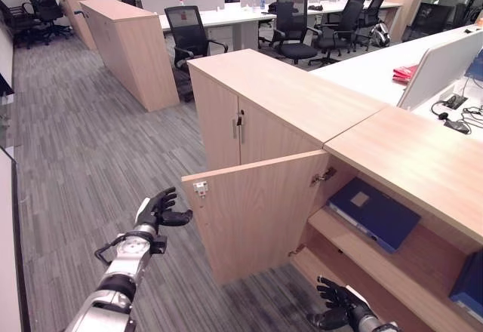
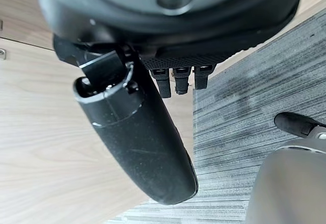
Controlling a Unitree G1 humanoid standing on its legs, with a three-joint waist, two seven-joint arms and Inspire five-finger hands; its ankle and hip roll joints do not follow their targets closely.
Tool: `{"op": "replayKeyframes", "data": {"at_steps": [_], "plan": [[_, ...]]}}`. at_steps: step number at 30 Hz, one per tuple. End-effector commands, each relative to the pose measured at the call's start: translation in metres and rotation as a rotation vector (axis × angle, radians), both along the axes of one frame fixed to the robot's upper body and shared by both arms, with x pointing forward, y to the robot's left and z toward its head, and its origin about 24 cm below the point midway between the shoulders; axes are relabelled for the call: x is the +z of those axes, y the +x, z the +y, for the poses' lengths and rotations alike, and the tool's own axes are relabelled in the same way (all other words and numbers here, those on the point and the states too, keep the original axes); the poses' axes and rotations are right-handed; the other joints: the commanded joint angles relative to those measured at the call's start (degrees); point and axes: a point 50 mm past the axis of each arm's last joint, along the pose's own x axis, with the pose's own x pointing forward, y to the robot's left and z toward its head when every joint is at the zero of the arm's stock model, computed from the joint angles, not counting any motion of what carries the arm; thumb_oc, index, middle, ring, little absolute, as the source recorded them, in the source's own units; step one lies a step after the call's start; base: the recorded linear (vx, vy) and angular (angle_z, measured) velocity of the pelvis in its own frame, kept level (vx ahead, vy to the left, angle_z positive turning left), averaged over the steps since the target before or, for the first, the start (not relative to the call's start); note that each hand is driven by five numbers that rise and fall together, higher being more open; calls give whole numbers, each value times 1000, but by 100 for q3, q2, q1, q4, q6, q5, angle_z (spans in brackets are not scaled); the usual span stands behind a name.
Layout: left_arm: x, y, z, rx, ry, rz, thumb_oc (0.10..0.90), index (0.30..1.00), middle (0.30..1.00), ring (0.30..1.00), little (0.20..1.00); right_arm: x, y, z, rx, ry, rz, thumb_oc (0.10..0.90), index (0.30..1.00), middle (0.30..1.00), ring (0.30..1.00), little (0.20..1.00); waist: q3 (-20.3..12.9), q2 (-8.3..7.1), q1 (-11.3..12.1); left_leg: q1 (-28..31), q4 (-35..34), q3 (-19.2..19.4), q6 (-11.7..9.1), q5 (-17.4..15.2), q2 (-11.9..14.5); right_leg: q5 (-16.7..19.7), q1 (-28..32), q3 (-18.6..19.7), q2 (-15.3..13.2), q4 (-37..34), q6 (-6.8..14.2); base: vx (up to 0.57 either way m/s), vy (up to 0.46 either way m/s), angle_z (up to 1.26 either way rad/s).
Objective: Put the empty folder in the office cabinet
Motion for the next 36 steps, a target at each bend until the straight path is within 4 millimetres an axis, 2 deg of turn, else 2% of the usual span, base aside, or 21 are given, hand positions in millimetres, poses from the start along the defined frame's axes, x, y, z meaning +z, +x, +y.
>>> {"op": "replayKeyframes", "data": {"at_steps": [1,2,4,6,10,11,12,15,16,18,19,20,22,24,25,27,29,30,32,35,36], "plan": [[79,72,-46,-114,-78,-346,800,900,900,900,900,19,35,-7,84,-67,-137,800,900,900,900,900,-157,154,-57,75,-10,-350,-387,-419,269,-450,-177,-201,-351,628,614,4,61,-7],[78,73,-55,-141,-90,-349,800,900,900,900,900,18,36,-7,77,-69,-136,800,900,900,900,900,-154,142,-52,65,-10,-350,-373,-426,256,-446,-193,-190,-359,648,620,3,42,-3],[77,73,-61,-153,-97,-353,800,900,900,900,900,18,37,-7,74,-71,-138,800,900,900,900,900,-151,135,-43,58,-10,-349,-363,-431,247,-443,-206,-191,-370,664,624,-3,21,0],[64,65,-88,-194,-210,-361,800,900,900,900,900,17,39,-7,42,-87,-146,800,900,900,900,900,-122,105,-29,55,-10,-361,-310,-467,206,-430,-236,-193,-403,720,644,-10,65,0],[49,51,-117,-260,-312,-356,800,900,900,900,900,13,38,-7,-4,-97,-138,800,900,900,900,900,-75,84,7,40,-10,-357,-236,-499,159,-407,-319,-172,-459,845,682,-8,58,-1],[49,51,-117,-260,-312,-355,800,900,900,900,900,13,38,-7,-4,-97,-138,800,900,900,900,900,-80,83,12,40,-10,-355,-235,-500,157,-408,-322,-169,-461,849,683,-16,74,0],[44,43,-132,-326,-332,-344,800,900,900,900,900,12,38,-8,-20,-98,-135,800,900,900,900,900,-47,73,46,27,-10,-352,-193,-513,126,-393,-370,-170,-492,931,706,-19,70,0],[45,32,-149,-427,-363,-355,800,900,900,900,900,11,39,-7,-42,-95,-134,800,900,900,900,900,51,53,94,-20,-10,-347,-139,-521,92,-341,-493,-170,-554,1083,751,-37,60,-1],[45,31,-149,-427,-363,-354,800,900,900,900,900,11,38,-7,-42,-95,-134,800,900,900,900,900,44,49,101,-25,-10,-342,-137,-521,90,-344,-505,-163,-557,1093,753,-59,17,-1],[46,24,-155,-486,-373,-359,800,900,900,900,900,10,42,-7,-67,-95,-135,800,900,900,900,900,138,27,160,-87,-10,-251,-116,-507,87,-115,-708,-260,-681,1225,847,-134,-14,0],[45,16,-154,-524,-380,-356,800,900,900,900,900,14,53,-5,-79,-87,-165,800,900,900,900,900,242,52,234,-199,-10,-87,-136,-443,153,188,-931,-502,-852,1379,990,-201,-48,-23],[42,13,-152,-534,-381,-343,800,900,900,900,900,15,55,-1,-83,-75,-172,800,900,900,900,900,263,82,252,-264,-10,-54,-149,-395,211,218,-1042,-552,-898,1513,1015,-211,-62,-55],[38,4,-145,-535,-385,-328,800,900,900,900,900,16,58,1,-92,-61,-183,800,900,900,900,900,316,151,317,-330,-10,-15,-135,-334,284,148,-1099,-481,-983,1701,1010,-147,-25,-62],[34,-6,-138,-557,-369,-308,800,900,900,900,900,18,64,2,-97,-56,-199,800,900,900,900,900,324,257,472,-448,-10,95,-100,-252,350,-22,-989,-715,-1135,1886,910,-150,-2,-34],[34,-6,-137,-557,-369,-307,800,900,900,900,900,18,64,2,-96,-56,-198,800,900,900,900,900,322,250,471,-445,-10,95,-101,-255,346,-39,-995,-712,-1141,1907,909,-131,5,-41],[28,-18,-125,-561,-357,-278,800,900,900,900,900,21,72,4,-91,-50,-220,800,900,900,900,900,281,313,626,-557,-10,298,-92,-168,386,-117,-836,-1060,-1331,2049,842,-144,-14,-40],[20,-35,-108,-534,-343,-238,800,900,900,900,900,25,78,6,-72,-43,-238,800,900,900,900,900,219,290,759,-592,15,524,-85,-138,390,-181,-602,-1258,-1460,2064,869,-174,-91,-62],[14,-48,-93,-518,-307,-204,800,900,900,900,900,27,82,6,-55,-47,-247,800,900,900,900,900,134,253,893,-647,52,742,-106,-76,404,-183,-329,-1392,-1440,1798,911,-217,-162,-101],[10,-61,-81,-498,-291,-175,800,900,900,900,900,29,88,9,-35,-48,-255,800,900,900,900,900,85,245,1068,-658,96,962,-163,13,472,-191,-74,-1529,-1405,1389,946,-189,-177,-110],[5,-71,-73,-472,-294,-151,800,900,900,900,900,32,92,9,-16,-45,-266,800,900,900,900,900,80,282,1086,-631,124,1108,-253,127,593,-280,62,-1431,-1270,1044,927,-113,-191,-117],[0,-78,-69,-477,-287,-122,800,900,900,900,900,33,92,6,-11,-48,-267,800,900,900,900,900,63,350,1049,-609,145,1100,-343,228,707,-455,141,-1285,-1107,789,871,-41,-129,-72]]}}
